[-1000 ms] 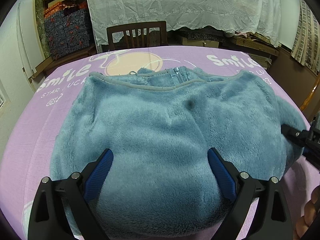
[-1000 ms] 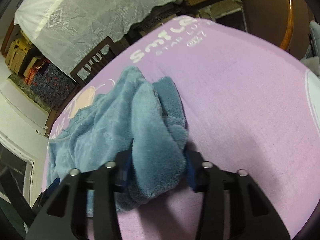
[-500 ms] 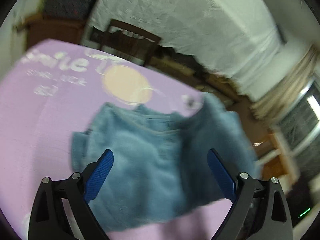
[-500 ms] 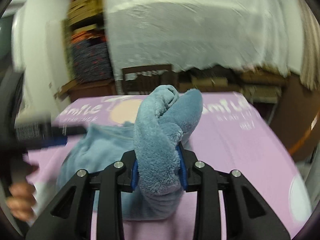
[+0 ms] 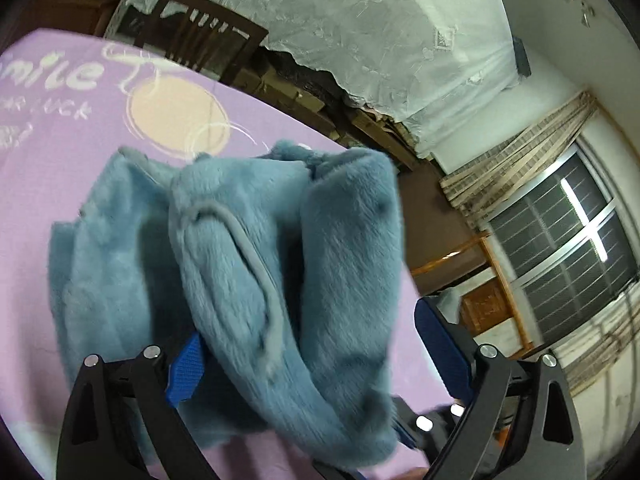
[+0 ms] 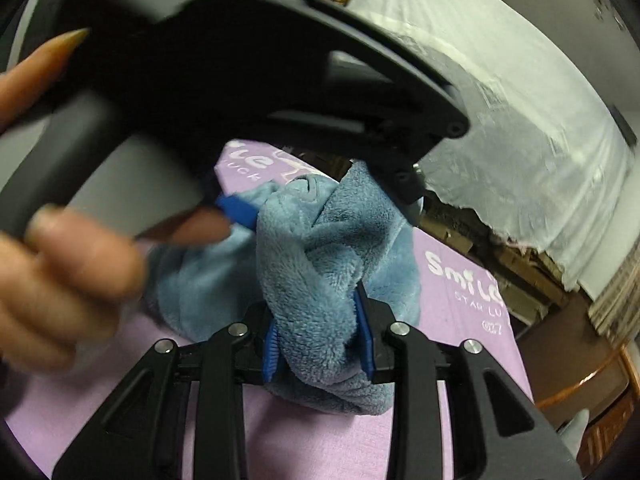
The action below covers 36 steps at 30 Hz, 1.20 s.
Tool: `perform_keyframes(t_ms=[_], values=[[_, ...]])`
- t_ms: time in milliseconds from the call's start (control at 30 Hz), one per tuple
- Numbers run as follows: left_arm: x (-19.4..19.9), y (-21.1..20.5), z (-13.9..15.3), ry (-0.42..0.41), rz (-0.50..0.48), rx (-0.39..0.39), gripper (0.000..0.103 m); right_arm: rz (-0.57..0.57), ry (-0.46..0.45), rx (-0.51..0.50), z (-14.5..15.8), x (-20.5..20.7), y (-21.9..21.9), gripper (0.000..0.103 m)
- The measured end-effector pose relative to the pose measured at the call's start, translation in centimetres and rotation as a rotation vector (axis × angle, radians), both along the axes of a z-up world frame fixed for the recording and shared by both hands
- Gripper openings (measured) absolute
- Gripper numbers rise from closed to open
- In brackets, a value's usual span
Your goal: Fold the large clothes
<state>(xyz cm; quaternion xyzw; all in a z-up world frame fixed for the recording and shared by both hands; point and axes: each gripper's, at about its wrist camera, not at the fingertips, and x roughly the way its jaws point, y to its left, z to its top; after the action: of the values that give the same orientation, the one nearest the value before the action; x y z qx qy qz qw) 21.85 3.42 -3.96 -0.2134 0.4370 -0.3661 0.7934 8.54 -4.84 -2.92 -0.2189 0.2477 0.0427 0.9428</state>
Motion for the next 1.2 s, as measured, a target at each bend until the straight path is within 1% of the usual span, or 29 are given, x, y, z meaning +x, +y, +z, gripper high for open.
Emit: perform_keyframes(t_ms=[33, 67, 100, 133, 167, 200, 233, 267, 300, 333, 367, 433, 467, 500, 533, 567, 667, 700, 767, 800, 867, 900, 967, 1000, 1033, 1067, 1133, 1167, 1200], values=[[0.3, 0.0, -0.5, 0.009, -0.004, 0.01, 0.072, 0.007, -0.005, -0.011, -0.2, -0.2, 0.2, 0.03], [0.8, 0.0, -1.2, 0.035, -0.026, -0.001, 0.062, 0.014, -0.012, -0.026, -0.5, -0.4, 0.5, 0.03], [1.2, 0.1, -1.8, 0.061, -0.039, -0.022, 0.045, 0.026, -0.022, -0.043, -0.7, -0.6, 0.8, 0.03], [1.5, 0.4, -2.1, 0.078, -0.038, -0.035, 0.04, 0.033, -0.022, -0.059, -0.9, -0.7, 1.0, 0.031], [1.6, 0.5, -2.2, 0.077, -0.031, -0.034, 0.037, 0.043, -0.014, -0.078, -1.3, -0.7, 1.1, 0.033], [1.6, 0.7, -2.0, 0.065, -0.027, -0.027, 0.033, 0.047, -0.012, -0.088, -1.5, -0.7, 1.0, 0.038], [1.7, 0.8, -1.9, 0.059, -0.023, -0.026, 0.032, 0.053, -0.019, -0.101, -1.6, -0.8, 0.8, 0.043], [1.7, 1.1, -1.6, 0.054, -0.018, -0.032, 0.032, 0.058, -0.038, -0.115, -1.7, -1.2, 0.5, 0.059], [1.7, 1.2, -1.5, 0.052, -0.016, -0.033, 0.032, 0.051, -0.067, -0.134, -1.9, -1.6, 0.3, 0.072], [1.7, 1.4, -1.2, 0.044, -0.013, -0.031, 0.032, 0.044, -0.089, -0.152, -1.9, -1.8, 0.0, 0.074], [1.7, 1.6, -0.9, 0.036, -0.009, -0.027, 0.032, 0.042, -0.105, -0.174, -2.1, -2.0, -0.1, 0.074], [1.5, 2.1, -0.6, 0.026, -0.002, -0.023, 0.031, 0.043, -0.104, -0.213, -2.7, -1.9, 0.0, 0.074], [1.3, 2.4, -0.4, 0.02, 0.003, -0.023, 0.031, 0.041, -0.105, -0.233, -2.9, -1.6, 0.1, 0.07], [1.0, 2.8, 0.0, 0.007, 0.014, -0.018, 0.03, 0.043, -0.11, -0.251, -3.1, -1.2, 0.3, 0.043], [1.0, 3.1, 0.4, -0.007, 0.026, -0.008, 0.03, 0.046, -0.117, -0.259, -3.2, -0.9, 0.5, 0.029], [1.0, 3.6, 1.0, -0.024, 0.041, 0.003, 0.03, 0.052, -0.124, -0.248, -2.7, -0.5, 0.8, 0.028], [0.7, 6.3, 3.0, -0.077, 0.085, 0.027, 0.03, 0.075, -0.148, -0.197, -0.8, 0.0, 2.0, 0.027], [0.6, 7.1, 3.3, -0.092, 0.102, 0.053, 0.031, 0.093, -0.152, -0.189, -0.2, 0.4, 2.7, 0.027], [0.9, 8.6, 3.3, -0.111, 0.133, 0.132, 0.033, 0.123, -0.145, -0.184, 0.0, 1.1, 3.9, 0.027], [1.3, 9.2, 2.8, -0.102, 0.151, 0.163, 0.034, 0.149, -0.123, -0.177, -0.2, 1.5, 4.8, 0.027], [2.6, 10.5, 0.6, -0.039, 0.156, 0.19, 0.034, 0.181, -0.077, -0.172, -1.1, 2.5, 5.8, 0.027], [3.4, 11.1, -1.0, 0.007, 0.161, 0.192, 0.035, 0.198, -0.033, -0.169, -1.9, 3.0, 6.5, 0.027], [4.3, 11.9, -3.0, 0.059, 0.17, 0.179, 0.039, 0.213, 0.039, -0.151, -3.4, 4.2, 7.1, 0.027], [4.7, 12.4, -4.1, 0.088, 0.178, 0.164, 0.044, 0.214, 0.088, -0.135, -4.3, 4.9, 7.2, 0.027], [4.8, 13.0, -4.6, 0.099, 0.18, 0.15, 0.049, 0.212, 0.113, -0.124, -4.9, 5.2, 7.2, 0.028], [4.8, 13.3, -4.8, 0.103, 0.181, 0.141, 0.051, 0.21, 0.124, -0.116, -5.4, 5.6, 6.9, 0.029], [4.9, 13.5, -5.1, 0.103, 0.187, 0.146, 0.06, 0.215, 0.126, -0.117, -5.7, 6.2, 6.5, 0.032], [5.0, 13.6, -5.2, 0.104, 0.192, 0.152, 0.062, 0.22, 0.138, -0.11, -5.7, 6.4, 6.2, 0.035], [5.0, 13.6, -5.4, 0.106, 0.199, 0.16, 0.068, 0.226, 0.149, -0.096, -5.5, 6.5, 6.1, 0.038]])
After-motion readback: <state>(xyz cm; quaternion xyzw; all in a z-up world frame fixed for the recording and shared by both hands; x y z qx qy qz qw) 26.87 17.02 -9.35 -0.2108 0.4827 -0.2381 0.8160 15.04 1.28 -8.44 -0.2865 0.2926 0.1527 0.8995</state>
